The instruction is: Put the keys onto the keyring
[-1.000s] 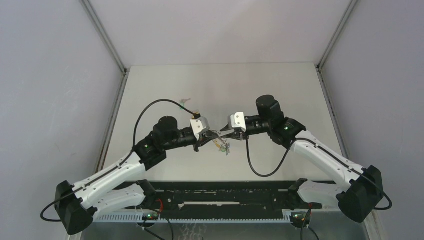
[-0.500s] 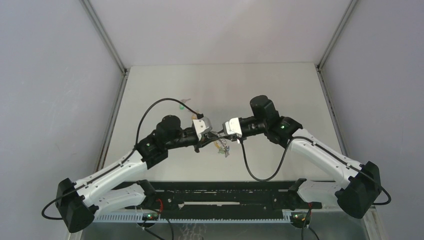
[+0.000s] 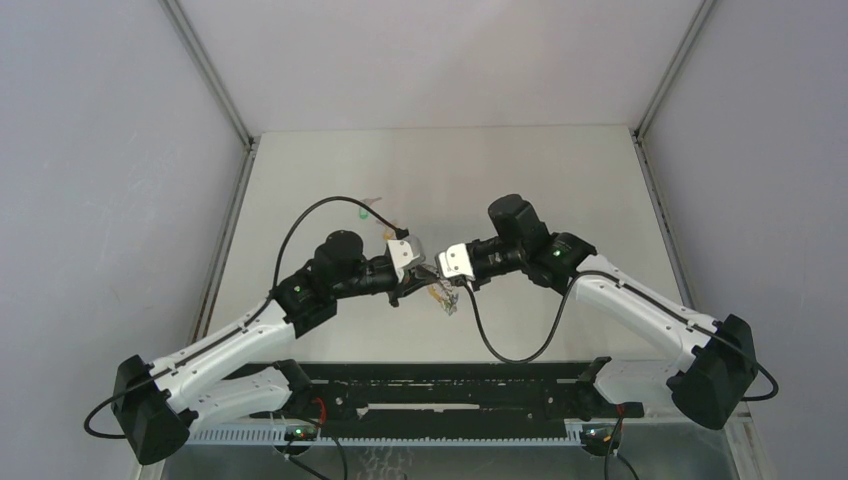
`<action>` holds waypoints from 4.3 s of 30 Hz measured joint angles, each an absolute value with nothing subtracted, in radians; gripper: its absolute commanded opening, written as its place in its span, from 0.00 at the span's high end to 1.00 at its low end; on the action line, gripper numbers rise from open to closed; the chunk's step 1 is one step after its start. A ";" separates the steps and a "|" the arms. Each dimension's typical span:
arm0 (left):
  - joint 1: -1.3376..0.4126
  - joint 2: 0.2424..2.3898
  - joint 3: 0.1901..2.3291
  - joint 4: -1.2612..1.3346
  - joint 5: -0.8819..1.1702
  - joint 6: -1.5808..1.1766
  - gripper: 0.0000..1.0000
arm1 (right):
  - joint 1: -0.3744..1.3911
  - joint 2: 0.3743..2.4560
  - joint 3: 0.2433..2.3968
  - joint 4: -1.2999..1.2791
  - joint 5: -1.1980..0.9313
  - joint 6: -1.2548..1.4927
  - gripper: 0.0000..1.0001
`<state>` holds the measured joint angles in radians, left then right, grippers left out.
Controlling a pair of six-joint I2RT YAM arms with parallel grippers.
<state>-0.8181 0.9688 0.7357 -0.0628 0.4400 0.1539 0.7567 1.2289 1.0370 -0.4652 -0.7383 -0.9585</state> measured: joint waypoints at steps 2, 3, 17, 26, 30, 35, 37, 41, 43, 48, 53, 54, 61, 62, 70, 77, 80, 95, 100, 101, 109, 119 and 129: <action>-0.818 0.969 0.736 -0.064 0.448 0.154 1.00 | 0.766 1.229 1.037 -0.468 -0.721 -0.963 0.96; -0.818 0.969 0.736 -0.064 0.448 0.154 1.00 | 0.772 1.230 1.037 -0.468 -0.711 -0.965 1.00; -0.819 0.821 0.691 0.060 0.392 0.137 0.65 | 0.699 1.142 0.962 -0.326 -0.754 -0.891 1.00; -0.820 0.650 0.571 0.263 0.308 0.061 0.59 | 0.603 1.035 0.812 -0.019 -0.900 -0.708 1.00; -0.808 0.657 0.543 0.337 0.325 -0.002 0.54 | 0.574 1.017 0.738 0.146 -0.957 -0.603 1.00; -0.777 0.685 0.524 0.411 0.382 -0.070 0.52 | 0.562 1.018 0.720 0.284 -1.008 -0.516 1.00; -0.776 0.703 0.525 0.424 0.406 -0.073 0.51 | 0.562 1.018 0.720 0.316 -1.023 -0.500 1.00; -0.776 0.750 0.532 0.410 0.450 -0.067 0.50 | 0.562 1.018 0.720 0.337 -1.044 -0.493 1.00; -0.776 0.770 0.540 0.392 0.467 -0.059 0.50 | 0.562 1.018 0.720 0.338 -1.051 -0.495 1.00; -0.776 0.782 0.546 0.371 0.512 -0.031 0.51 | 0.567 1.018 0.720 0.325 -1.063 -0.525 1.00; -0.776 0.787 0.550 0.372 0.544 -0.015 0.51 | 0.584 1.018 0.720 0.280 -1.063 -0.583 1.00; -0.776 0.793 0.554 0.372 0.548 -0.014 0.51 | 0.586 1.018 0.720 0.272 -1.061 -0.593 1.00; -0.776 0.831 0.586 0.375 0.556 -0.006 0.65 | 0.610 1.018 0.720 0.202 -1.045 -0.666 1.00; -0.776 0.833 0.587 0.376 0.556 -0.007 0.66 | 0.611 1.018 0.720 0.196 -1.044 -0.673 1.00; -0.776 0.852 0.588 0.359 0.558 0.002 0.69 | 0.617 1.016 0.720 0.160 -1.029 -0.704 1.00; -0.780 0.852 0.588 0.330 0.561 0.022 0.77 | 0.618 1.012 0.720 0.156 -1.021 -0.708 1.00; -0.782 0.852 0.588 0.319 0.556 0.036 0.81 | 0.619 1.010 0.720 0.156 -1.021 -0.710 1.00; -0.783 0.852 0.605 0.303 0.552 0.039 1.00 | 0.628 1.005 0.720 0.152 -1.018 -0.718 1.00; -0.783 0.852 0.606 0.306 0.542 0.033 1.00 | 0.627 0.987 0.720 0.157 -1.015 -0.704 1.00; -0.783 0.852 0.606 0.306 0.535 0.029 0.99 | 0.624 0.982 0.720 0.165 -1.016 -0.694 1.00; -0.790 0.877 0.636 0.306 0.519 -0.007 0.99 | 0.607 0.939 0.685 0.294 -1.034 -0.608 1.00; -0.789 0.897 0.636 0.343 0.527 -0.048 0.64 | 0.604 0.940 0.668 0.432 -1.049 -0.511 1.00; -0.789 0.748 0.563 0.362 0.497 0.030 0.51 | 0.590 0.974 0.668 0.472 -1.053 -0.470 1.00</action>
<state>-0.7887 0.7483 0.5632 0.3622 0.4969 0.0299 0.5900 0.9745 0.6682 0.4721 -1.0534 -0.4698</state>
